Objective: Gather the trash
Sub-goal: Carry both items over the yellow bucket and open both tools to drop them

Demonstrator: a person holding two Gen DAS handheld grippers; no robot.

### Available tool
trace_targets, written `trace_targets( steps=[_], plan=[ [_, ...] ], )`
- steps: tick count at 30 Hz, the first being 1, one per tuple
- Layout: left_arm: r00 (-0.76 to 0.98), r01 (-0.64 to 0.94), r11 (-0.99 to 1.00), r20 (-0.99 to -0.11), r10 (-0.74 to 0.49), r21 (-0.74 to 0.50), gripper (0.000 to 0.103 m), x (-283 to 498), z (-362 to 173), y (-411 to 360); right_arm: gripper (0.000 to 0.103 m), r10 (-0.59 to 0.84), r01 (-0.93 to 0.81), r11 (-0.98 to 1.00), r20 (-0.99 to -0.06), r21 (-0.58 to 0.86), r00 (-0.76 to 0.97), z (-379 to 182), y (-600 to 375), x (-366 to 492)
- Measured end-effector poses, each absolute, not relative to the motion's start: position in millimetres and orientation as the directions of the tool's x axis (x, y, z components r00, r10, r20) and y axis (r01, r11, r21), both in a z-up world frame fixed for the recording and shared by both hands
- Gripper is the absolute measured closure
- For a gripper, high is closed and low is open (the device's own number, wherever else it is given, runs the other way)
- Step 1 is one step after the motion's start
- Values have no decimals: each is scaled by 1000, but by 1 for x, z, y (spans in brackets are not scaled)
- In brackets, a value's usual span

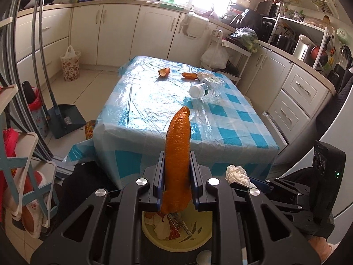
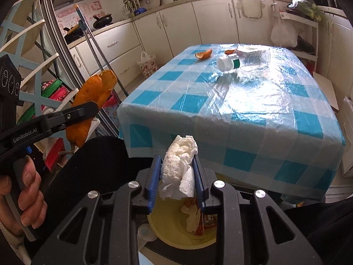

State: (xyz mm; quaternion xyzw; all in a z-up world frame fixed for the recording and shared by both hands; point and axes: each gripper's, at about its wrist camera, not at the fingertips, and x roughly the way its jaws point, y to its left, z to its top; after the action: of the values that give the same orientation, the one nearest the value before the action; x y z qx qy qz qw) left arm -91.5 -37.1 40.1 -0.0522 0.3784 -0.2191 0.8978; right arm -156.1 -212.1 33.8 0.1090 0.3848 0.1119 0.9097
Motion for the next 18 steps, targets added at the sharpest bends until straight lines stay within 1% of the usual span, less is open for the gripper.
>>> trace_targets(
  steps=[7,9,11,18],
  plan=[
    [596,372,897,-679,-429,-240,84,-96,28,-45,74,302,-93,949,-782,301,545,1,-207,-146],
    [593,378,896,-682,-428,-234,84,-97,27,-48,71,298,-84,950,-804,299,514,-7,-205,-143],
    [593,382,896,-683,-427,-228,84,-99,26,-49,58,289,-73,954,-820,292,495,-13,-204,-142],
    [575,387,896,-702,-419,-218,84,-100,20,-52,51,275,-40,954,-812,297,515,-10,-214,-147]
  ],
)
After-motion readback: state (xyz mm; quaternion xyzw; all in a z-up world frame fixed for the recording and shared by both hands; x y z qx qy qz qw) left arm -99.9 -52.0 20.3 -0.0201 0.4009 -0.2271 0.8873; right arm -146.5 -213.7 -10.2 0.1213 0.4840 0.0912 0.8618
